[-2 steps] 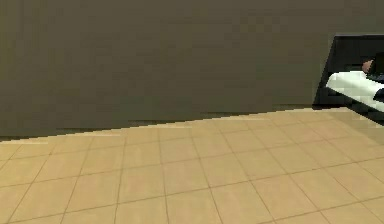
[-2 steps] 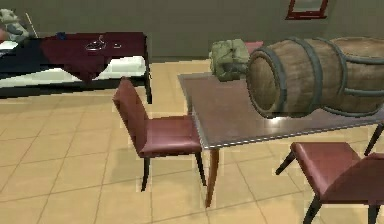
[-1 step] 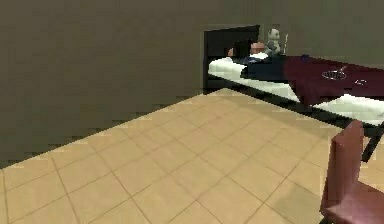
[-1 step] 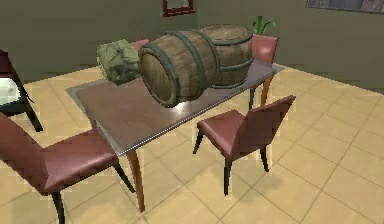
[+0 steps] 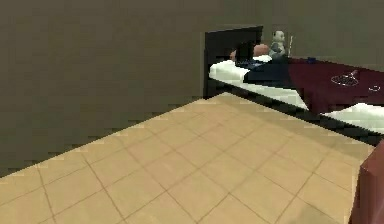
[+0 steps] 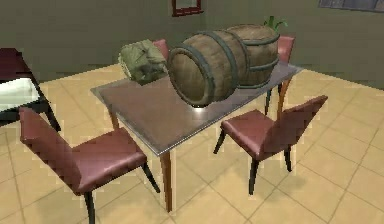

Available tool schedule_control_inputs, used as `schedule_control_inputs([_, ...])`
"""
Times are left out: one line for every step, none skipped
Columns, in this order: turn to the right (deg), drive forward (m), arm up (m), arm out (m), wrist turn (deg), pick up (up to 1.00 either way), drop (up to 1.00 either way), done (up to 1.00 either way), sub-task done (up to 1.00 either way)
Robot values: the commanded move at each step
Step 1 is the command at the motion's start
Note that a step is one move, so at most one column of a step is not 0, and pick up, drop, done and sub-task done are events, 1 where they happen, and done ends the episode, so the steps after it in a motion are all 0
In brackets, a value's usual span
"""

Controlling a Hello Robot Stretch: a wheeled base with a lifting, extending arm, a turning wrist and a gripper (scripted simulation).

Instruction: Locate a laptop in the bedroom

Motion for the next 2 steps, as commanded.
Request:
schedule_control_inputs([6.0,0.00,0.00,0.00,0.0,0.00,0.00,0.00,0.00])
schedule_control_inputs([3.0,0.00,0.00,0.00,0.0,0.00,0.00,0.00,0.00])
